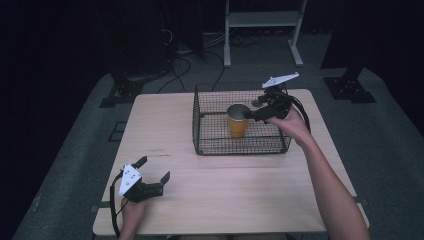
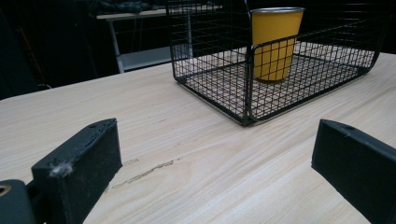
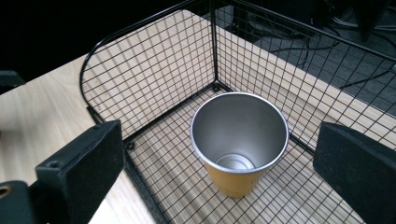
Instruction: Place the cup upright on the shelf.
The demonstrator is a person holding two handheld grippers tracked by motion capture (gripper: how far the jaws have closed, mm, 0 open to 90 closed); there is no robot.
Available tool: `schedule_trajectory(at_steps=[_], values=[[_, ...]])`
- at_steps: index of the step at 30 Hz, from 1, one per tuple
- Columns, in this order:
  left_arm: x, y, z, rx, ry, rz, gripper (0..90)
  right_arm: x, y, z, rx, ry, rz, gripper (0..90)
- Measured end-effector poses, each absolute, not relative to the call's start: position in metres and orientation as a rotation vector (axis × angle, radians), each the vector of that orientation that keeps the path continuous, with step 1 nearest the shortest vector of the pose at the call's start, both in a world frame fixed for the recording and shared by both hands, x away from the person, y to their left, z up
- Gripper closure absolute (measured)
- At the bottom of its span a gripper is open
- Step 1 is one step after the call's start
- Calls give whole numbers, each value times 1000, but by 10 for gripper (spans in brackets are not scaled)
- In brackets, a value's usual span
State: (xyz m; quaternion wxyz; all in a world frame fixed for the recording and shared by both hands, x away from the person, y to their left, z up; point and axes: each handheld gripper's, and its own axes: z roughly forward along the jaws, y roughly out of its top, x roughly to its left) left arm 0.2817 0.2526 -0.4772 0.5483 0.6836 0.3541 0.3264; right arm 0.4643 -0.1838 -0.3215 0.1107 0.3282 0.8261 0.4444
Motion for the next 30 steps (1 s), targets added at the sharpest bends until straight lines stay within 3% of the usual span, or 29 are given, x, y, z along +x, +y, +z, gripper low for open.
schedule_trajectory(at_steps=[30], values=[[281, 252, -477, 1621, 842, 775, 8, 409, -229, -338, 934, 2452, 1305, 15]])
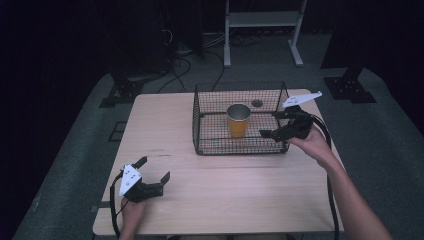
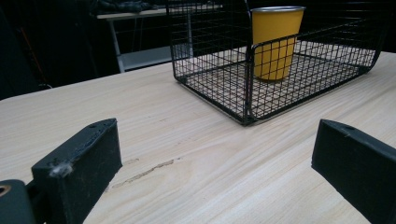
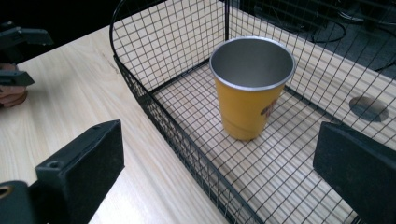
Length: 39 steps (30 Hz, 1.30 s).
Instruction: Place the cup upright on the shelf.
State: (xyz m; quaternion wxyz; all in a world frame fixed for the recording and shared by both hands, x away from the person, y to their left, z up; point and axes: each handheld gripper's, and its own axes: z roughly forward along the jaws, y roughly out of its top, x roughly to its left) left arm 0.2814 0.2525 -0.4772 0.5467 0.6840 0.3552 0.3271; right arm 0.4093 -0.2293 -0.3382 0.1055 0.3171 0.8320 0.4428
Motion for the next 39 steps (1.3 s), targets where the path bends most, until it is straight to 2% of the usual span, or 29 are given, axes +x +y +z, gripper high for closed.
schedule_trajectory(at_steps=[39], values=[[281, 252, -477, 1627, 840, 780, 8, 360, -283, -391, 1039, 2433, 1365, 15]])
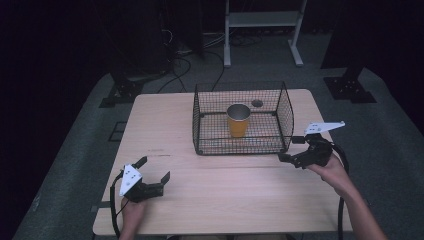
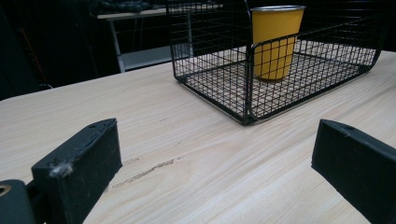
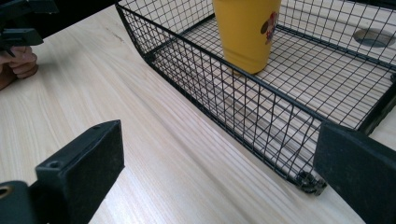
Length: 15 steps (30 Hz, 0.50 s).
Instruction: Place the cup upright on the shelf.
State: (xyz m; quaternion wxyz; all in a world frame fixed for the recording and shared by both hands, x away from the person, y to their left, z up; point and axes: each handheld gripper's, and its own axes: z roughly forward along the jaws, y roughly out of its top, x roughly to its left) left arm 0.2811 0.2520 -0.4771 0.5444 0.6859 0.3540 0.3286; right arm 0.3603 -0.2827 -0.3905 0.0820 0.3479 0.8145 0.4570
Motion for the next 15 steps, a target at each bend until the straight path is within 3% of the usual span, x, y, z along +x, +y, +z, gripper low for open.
schedule_trajectory(at_steps=[15], values=[[281, 252, -477, 1625, 839, 779, 8, 350, -293, -406, 1080, 2415, 1372, 15]])
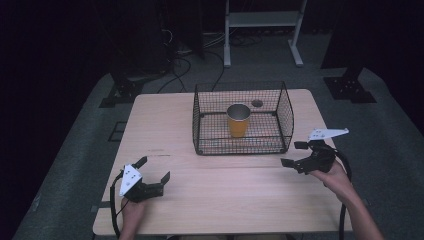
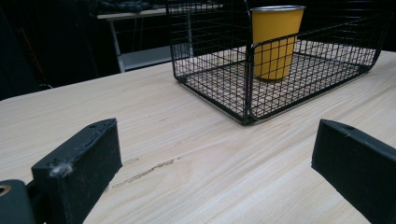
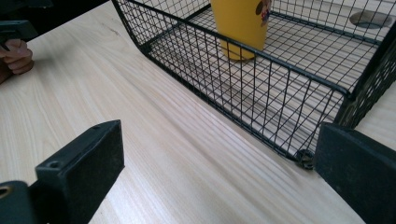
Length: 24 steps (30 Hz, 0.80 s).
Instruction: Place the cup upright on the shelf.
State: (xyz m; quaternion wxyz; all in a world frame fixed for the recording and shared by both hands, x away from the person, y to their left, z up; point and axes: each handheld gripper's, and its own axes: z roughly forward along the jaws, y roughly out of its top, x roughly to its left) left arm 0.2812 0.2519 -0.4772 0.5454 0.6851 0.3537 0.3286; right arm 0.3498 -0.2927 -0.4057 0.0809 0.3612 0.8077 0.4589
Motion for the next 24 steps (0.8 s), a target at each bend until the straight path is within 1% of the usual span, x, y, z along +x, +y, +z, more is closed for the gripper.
schedule_trajectory(at_steps=[16, 24], values=[[281, 252, -477, 1623, 840, 779, 8, 333, -300, -419, 1119, 2394, 1380, 15], [281, 252, -477, 1623, 843, 779, 8, 320, -295, -428, 1123, 2373, 1432, 15]])
